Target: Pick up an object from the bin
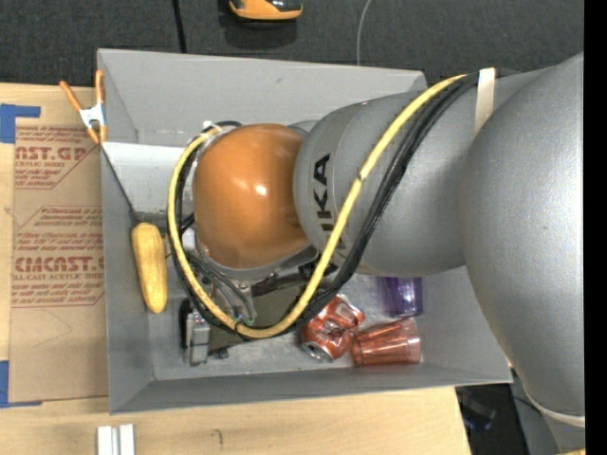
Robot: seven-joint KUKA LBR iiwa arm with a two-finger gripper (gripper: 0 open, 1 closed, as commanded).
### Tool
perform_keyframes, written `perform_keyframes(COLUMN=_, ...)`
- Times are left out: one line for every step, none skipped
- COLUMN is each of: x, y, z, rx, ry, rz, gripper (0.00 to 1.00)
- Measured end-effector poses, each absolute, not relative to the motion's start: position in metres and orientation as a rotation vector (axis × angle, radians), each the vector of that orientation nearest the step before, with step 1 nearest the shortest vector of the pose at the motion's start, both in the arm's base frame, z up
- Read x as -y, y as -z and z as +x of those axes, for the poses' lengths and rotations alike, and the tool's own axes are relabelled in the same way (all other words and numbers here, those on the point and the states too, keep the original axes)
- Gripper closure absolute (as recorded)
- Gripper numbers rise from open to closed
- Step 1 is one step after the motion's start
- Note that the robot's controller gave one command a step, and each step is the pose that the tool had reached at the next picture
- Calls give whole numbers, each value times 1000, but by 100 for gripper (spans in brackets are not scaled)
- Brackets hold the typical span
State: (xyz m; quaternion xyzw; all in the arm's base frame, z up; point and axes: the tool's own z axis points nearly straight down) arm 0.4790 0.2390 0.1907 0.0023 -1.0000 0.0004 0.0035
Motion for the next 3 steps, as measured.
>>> perform_keyframes(x=-237, y=-195, z=481, rx=3142, ry=2, rz=1, gripper=0)
perform_keyframes(x=-205, y=-133, z=514, rx=3137, ry=2, rz=227, gripper=0)
perform_keyframes(x=-165, y=-73, z=560, rx=3116, ry=3, rz=439, gripper=0)
